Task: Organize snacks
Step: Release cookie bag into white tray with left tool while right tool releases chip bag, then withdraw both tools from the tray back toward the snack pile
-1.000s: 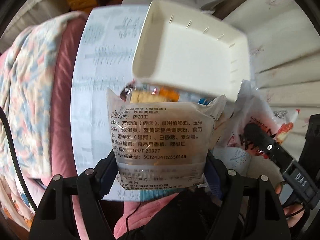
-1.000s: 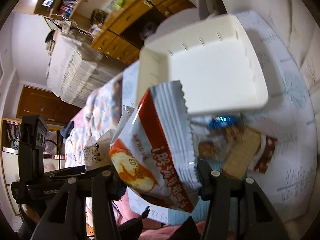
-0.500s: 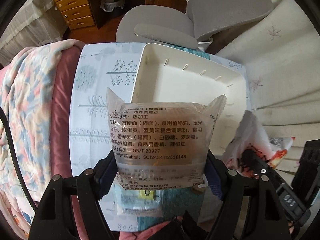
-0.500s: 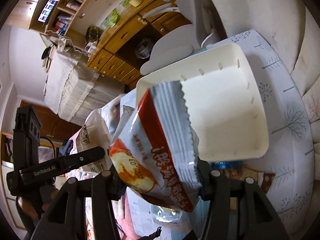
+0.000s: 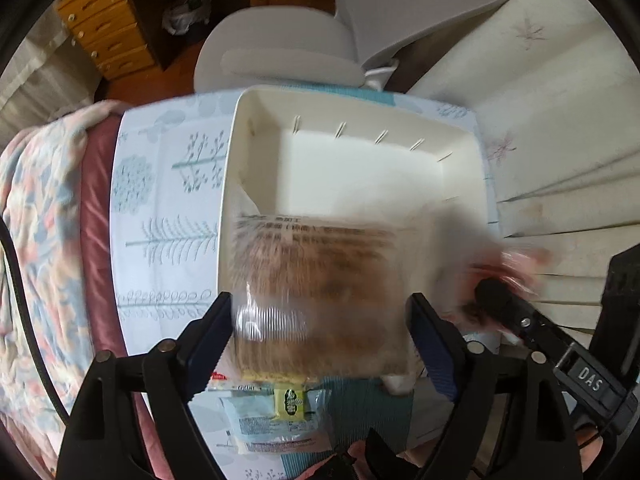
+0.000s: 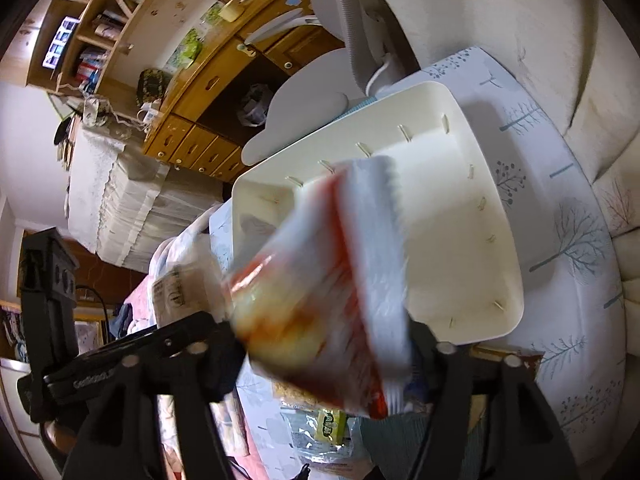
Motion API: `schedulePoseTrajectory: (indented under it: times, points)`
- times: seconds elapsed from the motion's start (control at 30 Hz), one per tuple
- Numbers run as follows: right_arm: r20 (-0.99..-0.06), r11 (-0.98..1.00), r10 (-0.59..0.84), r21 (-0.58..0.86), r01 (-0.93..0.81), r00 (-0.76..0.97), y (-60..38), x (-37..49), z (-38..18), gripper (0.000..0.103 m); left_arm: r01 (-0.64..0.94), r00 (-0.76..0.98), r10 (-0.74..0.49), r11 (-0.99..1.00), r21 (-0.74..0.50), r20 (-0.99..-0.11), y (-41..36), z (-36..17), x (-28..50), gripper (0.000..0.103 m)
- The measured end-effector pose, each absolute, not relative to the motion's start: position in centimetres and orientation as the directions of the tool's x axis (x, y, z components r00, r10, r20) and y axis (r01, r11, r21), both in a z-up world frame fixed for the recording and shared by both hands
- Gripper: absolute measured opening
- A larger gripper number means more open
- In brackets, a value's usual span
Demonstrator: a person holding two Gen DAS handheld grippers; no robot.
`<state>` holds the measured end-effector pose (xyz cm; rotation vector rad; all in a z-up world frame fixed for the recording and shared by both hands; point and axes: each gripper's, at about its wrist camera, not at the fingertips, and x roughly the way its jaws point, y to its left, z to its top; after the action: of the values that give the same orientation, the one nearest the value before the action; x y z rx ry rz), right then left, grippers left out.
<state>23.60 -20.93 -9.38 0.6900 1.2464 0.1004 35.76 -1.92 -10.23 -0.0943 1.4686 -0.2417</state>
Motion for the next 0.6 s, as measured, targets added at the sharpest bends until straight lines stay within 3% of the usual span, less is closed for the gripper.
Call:
schedulePoseTrajectory:
  times: [0.1,0.6]
  points:
    - [-0.835,0.788,0.417,0.529,0.315,0.358,-21.4,22.9,-9.0,0.088,0.153,0.159,-0.209,0.971,-0.185,-0.965,-2.3,-8.3,35.1,0.095]
    - [-0.804,0.776,0.437,0.564,0.284,0.404,-21.7,15.5,-5.2,0.088,0.19,0.301,-0.192,0.972,-0.139,-0.934,-1.4,-2.1,25.1,0.095]
